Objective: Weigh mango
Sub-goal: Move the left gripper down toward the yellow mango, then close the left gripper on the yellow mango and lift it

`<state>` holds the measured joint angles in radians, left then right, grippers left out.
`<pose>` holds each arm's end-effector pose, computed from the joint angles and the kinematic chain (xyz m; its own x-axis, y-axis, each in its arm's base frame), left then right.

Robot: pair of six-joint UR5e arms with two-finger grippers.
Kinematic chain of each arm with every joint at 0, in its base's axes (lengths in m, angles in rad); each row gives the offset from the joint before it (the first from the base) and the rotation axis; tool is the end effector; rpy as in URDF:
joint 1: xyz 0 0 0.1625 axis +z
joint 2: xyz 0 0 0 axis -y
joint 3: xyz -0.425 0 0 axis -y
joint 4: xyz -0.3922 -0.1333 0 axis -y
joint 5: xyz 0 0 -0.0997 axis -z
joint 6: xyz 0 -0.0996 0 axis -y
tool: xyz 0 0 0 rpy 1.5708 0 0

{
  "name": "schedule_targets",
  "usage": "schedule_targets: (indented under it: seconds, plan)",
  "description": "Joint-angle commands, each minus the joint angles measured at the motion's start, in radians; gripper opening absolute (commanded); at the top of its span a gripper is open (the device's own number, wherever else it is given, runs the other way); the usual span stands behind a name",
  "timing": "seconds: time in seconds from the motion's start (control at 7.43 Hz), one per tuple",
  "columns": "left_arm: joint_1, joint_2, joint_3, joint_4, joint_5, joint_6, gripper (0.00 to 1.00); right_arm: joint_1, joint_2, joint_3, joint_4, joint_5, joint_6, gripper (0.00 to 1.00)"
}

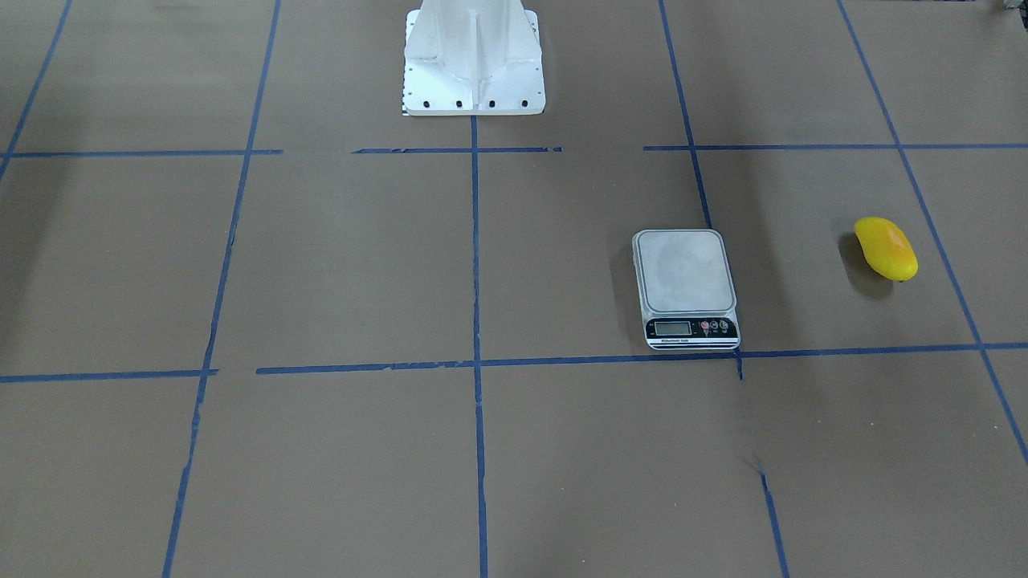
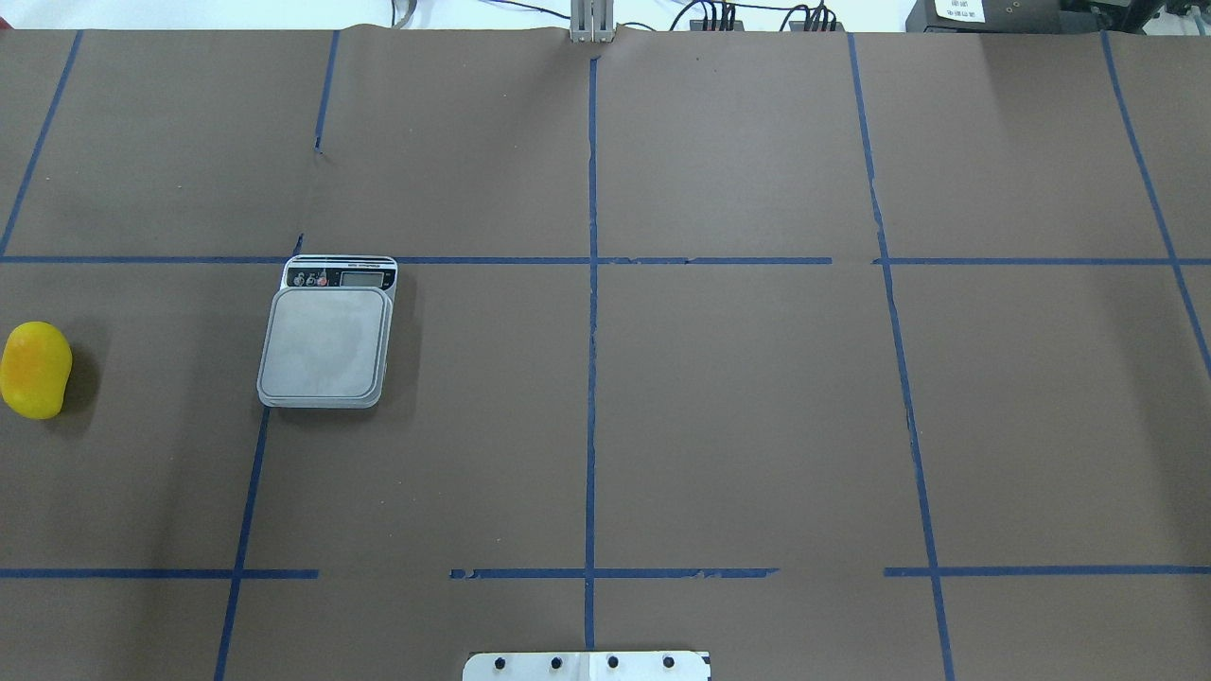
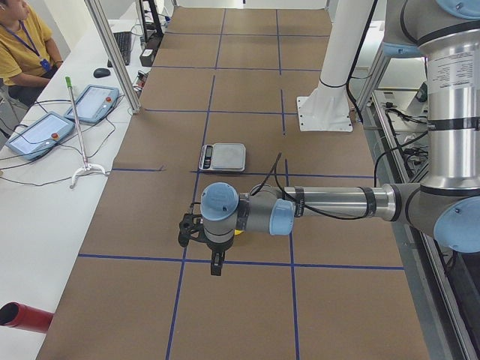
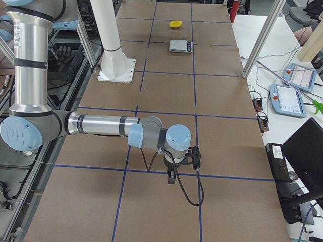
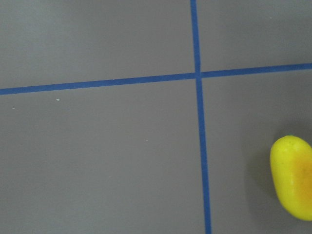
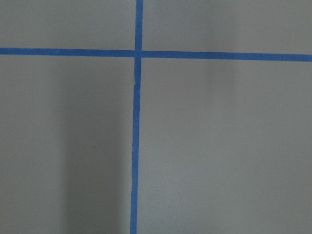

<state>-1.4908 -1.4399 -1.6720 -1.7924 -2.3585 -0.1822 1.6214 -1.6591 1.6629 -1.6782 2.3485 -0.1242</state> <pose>-0.0267 -0.4514 0.6455 0.6952 0.0107 -0.7188 0.0483 0.9969 0.0615 0.0859 -0.4428 0.6653 0.7087 -0.0154 0.7053 0.0378 0.9992 -0.0162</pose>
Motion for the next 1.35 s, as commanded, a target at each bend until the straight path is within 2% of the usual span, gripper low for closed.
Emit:
schedule_targets:
  seconds: [0.0, 0.13, 0.27, 0.4, 0.94, 1.08, 1.21]
  plan:
    - [0.192, 0.001, 0.037, -0.229, -0.002, -0.415, 1.00, 0.000, -0.001, 0.000, 0.000, 0.000, 0.000, 1.00]
    - [0.255, -0.001, 0.054, -0.290, 0.001, -0.493, 1.00, 0.000, -0.001, 0.000, 0.000, 0.000, 0.000, 1.00]
    - [0.291, -0.031, 0.116, -0.335, -0.001, -0.552, 1.00, 0.000, -0.001, 0.000, 0.000, 0.000, 0.000, 1.00]
    - [0.317, -0.043, 0.124, -0.360, -0.001, -0.598, 1.00, 0.000, 0.001, 0.000, 0.000, 0.000, 0.000, 1.00]
    - [0.420, -0.085, 0.181, -0.358, 0.002, -0.605, 1.00, 0.000, -0.001, 0.000, 0.000, 0.000, 0.000, 1.00]
    - [0.432, -0.086, 0.186, -0.361, 0.045, -0.606, 0.86, 0.000, -0.001, 0.000, 0.000, 0.000, 0.000, 1.00]
    - [0.435, -0.086, 0.183, -0.360, 0.070, -0.606, 0.11, 0.000, -0.001, 0.000, 0.000, 0.000, 0.000, 1.00]
